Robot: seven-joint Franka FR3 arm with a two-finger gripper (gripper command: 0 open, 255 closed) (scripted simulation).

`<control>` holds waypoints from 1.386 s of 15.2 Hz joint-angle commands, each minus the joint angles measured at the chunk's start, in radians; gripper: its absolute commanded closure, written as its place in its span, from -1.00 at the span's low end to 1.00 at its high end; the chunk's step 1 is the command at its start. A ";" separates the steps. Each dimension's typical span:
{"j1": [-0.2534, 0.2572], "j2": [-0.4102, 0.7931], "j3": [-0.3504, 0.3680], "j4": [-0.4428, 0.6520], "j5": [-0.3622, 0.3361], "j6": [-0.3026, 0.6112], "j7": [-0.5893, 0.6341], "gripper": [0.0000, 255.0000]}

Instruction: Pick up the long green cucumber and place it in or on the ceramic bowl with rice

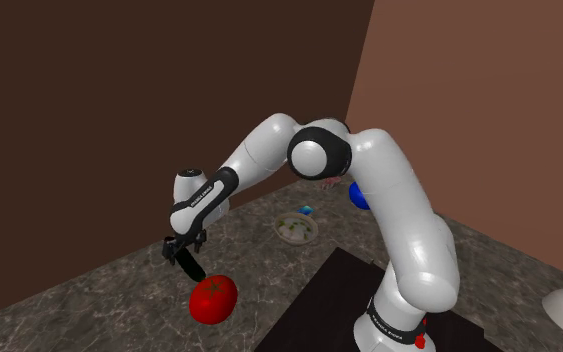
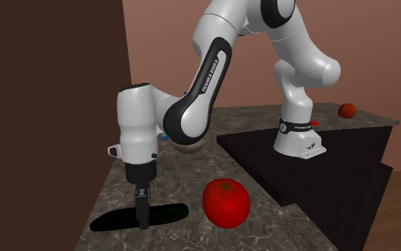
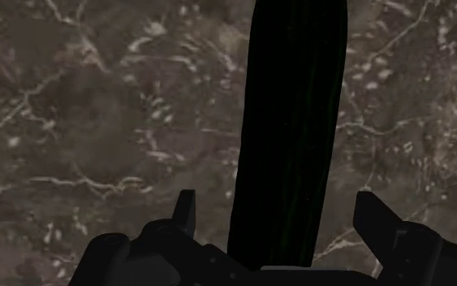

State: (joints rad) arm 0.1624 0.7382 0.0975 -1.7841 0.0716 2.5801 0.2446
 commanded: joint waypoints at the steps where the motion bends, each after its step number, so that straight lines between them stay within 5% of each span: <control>1: 0.000 0.003 0.000 0.002 0.000 0.002 0.000 -1.00; 5: 0.000 0.003 0.000 0.002 0.000 0.002 0.000 -1.00; 6: 0.000 0.003 0.000 0.002 0.000 0.002 0.000 1.00; 21: -0.002 -0.062 0.002 -0.016 0.001 -0.046 0.004 1.00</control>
State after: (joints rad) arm 0.1612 0.6897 0.0987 -1.7971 0.0725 2.5450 0.2483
